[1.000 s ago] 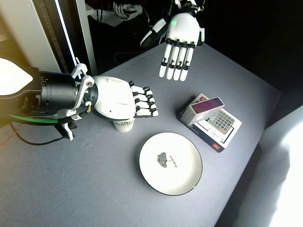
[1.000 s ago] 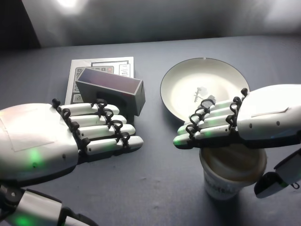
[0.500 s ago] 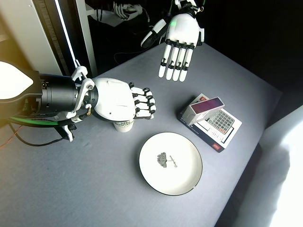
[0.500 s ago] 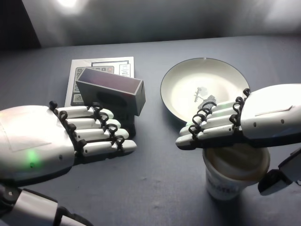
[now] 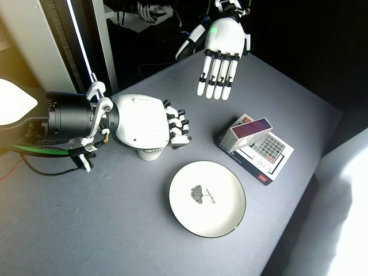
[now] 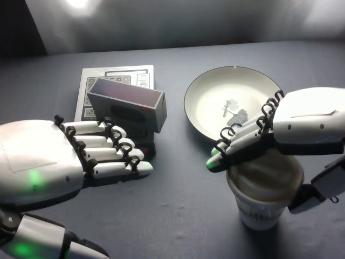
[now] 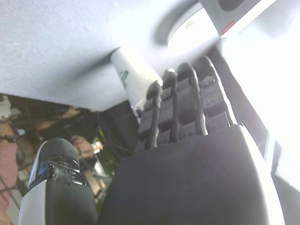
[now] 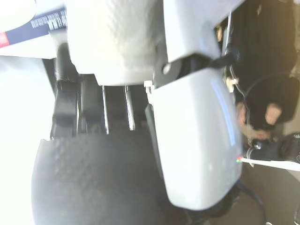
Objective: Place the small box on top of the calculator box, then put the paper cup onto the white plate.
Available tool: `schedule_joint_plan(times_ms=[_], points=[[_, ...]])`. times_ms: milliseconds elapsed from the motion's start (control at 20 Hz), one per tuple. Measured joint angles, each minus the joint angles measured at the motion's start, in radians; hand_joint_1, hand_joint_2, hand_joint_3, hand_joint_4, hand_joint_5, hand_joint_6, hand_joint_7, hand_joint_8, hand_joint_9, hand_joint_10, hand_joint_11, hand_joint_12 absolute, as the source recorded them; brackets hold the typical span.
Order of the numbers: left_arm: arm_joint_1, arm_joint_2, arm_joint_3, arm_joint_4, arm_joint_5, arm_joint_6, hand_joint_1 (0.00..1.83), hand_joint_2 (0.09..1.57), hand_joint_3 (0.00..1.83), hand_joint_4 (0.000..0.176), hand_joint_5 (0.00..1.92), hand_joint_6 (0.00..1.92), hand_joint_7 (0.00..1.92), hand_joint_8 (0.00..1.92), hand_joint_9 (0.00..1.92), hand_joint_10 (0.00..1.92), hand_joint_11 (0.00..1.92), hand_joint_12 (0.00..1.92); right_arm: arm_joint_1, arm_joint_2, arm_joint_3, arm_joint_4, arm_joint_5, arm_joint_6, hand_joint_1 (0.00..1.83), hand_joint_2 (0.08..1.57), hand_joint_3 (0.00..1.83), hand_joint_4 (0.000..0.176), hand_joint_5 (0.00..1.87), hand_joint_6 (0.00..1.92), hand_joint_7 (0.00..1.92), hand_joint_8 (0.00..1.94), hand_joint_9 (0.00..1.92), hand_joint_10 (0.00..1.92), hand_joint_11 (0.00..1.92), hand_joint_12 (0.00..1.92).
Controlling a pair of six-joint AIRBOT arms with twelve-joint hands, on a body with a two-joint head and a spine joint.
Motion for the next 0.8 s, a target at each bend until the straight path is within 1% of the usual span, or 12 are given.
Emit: schedule_joint_plan(times_ms=[50, 150, 250, 300, 400, 450, 500, 550, 650, 700, 750, 800], points=[[0.000, 0.000, 0.000, 0.000, 0.000, 0.000, 0.01, 1.11, 0.00, 0.000, 0.16, 0.00, 0.20, 0.01, 0.19, 0.01, 0.00, 0.42, 0.000, 0.000, 0.000, 0.002, 0.004, 0.001, 1.49, 1.09, 0.00, 0.000, 0.97, 0.90, 1.07, 0.73, 0.98, 0.97, 0.75, 1.62], [0.000, 0.000, 0.000, 0.000, 0.001, 0.000, 0.02, 1.12, 0.00, 0.000, 0.16, 0.00, 0.21, 0.00, 0.20, 0.00, 0.00, 0.43, 0.000, 0.000, 0.000, 0.016, 0.004, 0.001, 1.49, 1.08, 0.00, 0.000, 0.98, 0.87, 1.10, 0.70, 1.01, 0.92, 0.76, 1.60], [0.000, 0.000, 0.000, 0.000, 0.001, 0.000, 0.00, 1.12, 0.00, 0.000, 0.16, 0.00, 0.21, 0.00, 0.19, 0.00, 0.00, 0.41, 0.016, 0.000, 0.000, 0.028, 0.002, 0.000, 1.49, 1.08, 0.00, 0.000, 0.99, 0.86, 1.11, 0.69, 1.01, 0.93, 0.77, 1.59], [0.000, 0.000, 0.000, 0.000, 0.001, 0.000, 0.02, 1.11, 0.00, 0.000, 0.19, 0.00, 0.23, 0.00, 0.22, 0.00, 0.00, 0.47, 0.026, 0.000, 0.000, 0.036, -0.001, -0.007, 1.49, 1.09, 0.00, 0.000, 0.97, 0.90, 1.08, 0.74, 0.97, 0.98, 0.77, 1.60], [0.000, 0.000, 0.000, 0.000, 0.003, 0.000, 0.00, 1.13, 0.01, 0.000, 0.19, 0.01, 0.24, 0.00, 0.22, 0.00, 0.00, 0.48, 0.045, 0.000, 0.000, 0.042, -0.012, -0.020, 1.49, 1.08, 0.00, 0.000, 0.97, 0.90, 1.10, 0.71, 1.00, 0.94, 0.78, 1.59], [0.000, 0.000, 0.000, 0.000, 0.004, 0.000, 0.00, 1.13, 0.00, 0.000, 0.21, 0.01, 0.25, 0.01, 0.23, 0.01, 0.00, 0.48, 0.057, 0.000, 0.000, 0.066, -0.017, -0.023, 1.49, 1.09, 0.00, 0.000, 0.95, 0.94, 1.07, 0.76, 0.96, 0.98, 0.76, 1.61], [0.000, 0.000, 0.000, 0.000, 0.004, 0.000, 0.02, 1.13, 0.00, 0.000, 0.22, 0.01, 0.26, 0.01, 0.24, 0.01, 0.00, 0.48, 0.072, 0.000, 0.003, 0.106, -0.020, -0.029, 1.49, 1.09, 0.00, 0.000, 0.93, 0.97, 1.05, 0.78, 0.98, 0.96, 0.76, 1.60], [0.000, 0.000, 0.002, 0.000, 0.002, -0.001, 0.02, 1.13, 0.00, 0.000, 0.22, 0.01, 0.26, 0.01, 0.24, 0.01, 0.00, 0.48, 0.082, 0.000, 0.003, 0.147, -0.021, -0.050, 1.49, 1.09, 0.00, 0.000, 0.93, 0.97, 1.05, 0.78, 0.98, 0.96, 0.76, 1.60], [0.000, 0.000, 0.005, 0.000, 0.005, -0.002, 0.01, 1.14, 0.00, 0.000, 0.20, 0.00, 0.23, 0.00, 0.21, 0.00, 0.00, 0.39, 0.092, 0.000, 0.009, 0.231, -0.023, -0.103, 1.49, 1.08, 0.00, 0.000, 0.96, 0.92, 1.10, 0.71, 0.98, 0.94, 0.78, 1.58], [0.000, 0.000, 0.005, 0.000, 0.006, -0.002, 0.00, 1.14, 0.00, 0.000, 0.20, 0.00, 0.23, 0.00, 0.21, 0.00, 0.00, 0.39, 0.092, -0.004, 0.016, 0.274, -0.027, -0.132, 1.49, 1.09, 0.00, 0.000, 0.92, 0.99, 1.07, 0.76, 0.97, 0.96, 0.77, 1.60], [0.000, 0.000, 0.004, 0.000, 0.005, -0.002, 0.03, 1.14, 0.00, 0.000, 0.22, 0.00, 0.25, 0.00, 0.22, 0.00, 0.00, 0.43, 0.095, -0.009, 0.026, 0.306, -0.031, -0.163, 1.49, 1.09, 0.00, 0.000, 0.92, 0.99, 1.08, 0.73, 0.99, 0.95, 0.76, 1.61], [0.000, 0.000, 0.004, 0.000, 0.003, -0.002, 0.01, 1.14, 0.00, 0.000, 0.24, 0.00, 0.27, 0.01, 0.24, 0.01, 0.00, 0.48, 0.107, -0.016, 0.041, 0.341, -0.036, -0.187, 1.49, 1.09, 0.00, 0.000, 0.93, 0.98, 1.10, 0.71, 1.01, 0.90, 0.77, 1.58]])
